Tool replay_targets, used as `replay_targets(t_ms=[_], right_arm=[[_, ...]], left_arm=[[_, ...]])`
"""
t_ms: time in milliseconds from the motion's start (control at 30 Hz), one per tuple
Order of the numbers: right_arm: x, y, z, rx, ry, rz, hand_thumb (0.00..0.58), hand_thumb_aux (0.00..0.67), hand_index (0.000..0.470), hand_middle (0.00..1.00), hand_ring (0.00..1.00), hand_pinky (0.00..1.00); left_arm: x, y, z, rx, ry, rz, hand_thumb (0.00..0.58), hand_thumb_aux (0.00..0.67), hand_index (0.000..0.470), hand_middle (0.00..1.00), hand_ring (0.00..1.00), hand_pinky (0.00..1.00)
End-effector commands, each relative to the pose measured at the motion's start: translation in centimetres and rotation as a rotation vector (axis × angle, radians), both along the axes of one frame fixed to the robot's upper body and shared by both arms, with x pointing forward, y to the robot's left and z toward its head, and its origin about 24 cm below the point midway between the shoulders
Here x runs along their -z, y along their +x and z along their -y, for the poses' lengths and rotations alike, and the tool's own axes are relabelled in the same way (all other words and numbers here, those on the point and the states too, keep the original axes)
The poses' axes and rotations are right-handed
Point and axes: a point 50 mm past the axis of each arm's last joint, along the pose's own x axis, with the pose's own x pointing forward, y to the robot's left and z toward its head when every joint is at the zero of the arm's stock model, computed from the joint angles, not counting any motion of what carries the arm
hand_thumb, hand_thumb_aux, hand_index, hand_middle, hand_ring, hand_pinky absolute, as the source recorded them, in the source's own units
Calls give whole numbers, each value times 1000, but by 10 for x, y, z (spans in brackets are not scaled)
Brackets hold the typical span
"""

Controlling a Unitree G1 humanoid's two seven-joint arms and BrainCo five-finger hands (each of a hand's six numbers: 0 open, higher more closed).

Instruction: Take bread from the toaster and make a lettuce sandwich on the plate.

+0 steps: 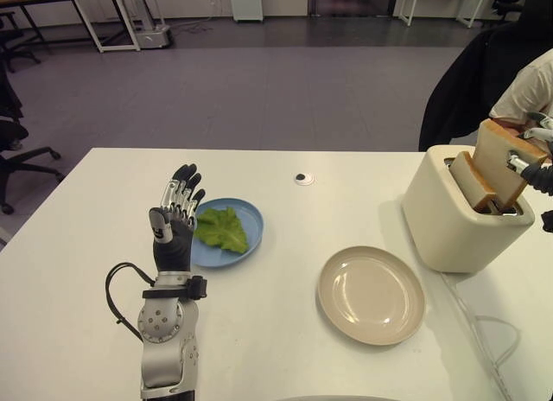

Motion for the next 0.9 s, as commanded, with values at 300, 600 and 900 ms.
replay_targets(t_ms=[300, 600, 900], right_arm=[[-53, -11, -31, -209, 160, 125, 580, 670, 470, 0, 0, 0], [-59, -46, -97, -701, 436, 9, 580, 670, 470, 0, 0, 0], [60, -59, -112, -751, 571, -668, 580, 670, 470, 0, 0, 0]], left_arm=[[-1, -2, 5, 10, -1, -14, 0, 0, 0, 0, 0, 0], [-5, -1, 5, 24, 5, -13, 0, 0, 0, 0, 0, 0], [-9, 1, 3, 36, 19, -15, 0, 0, 0, 0, 0, 0]])
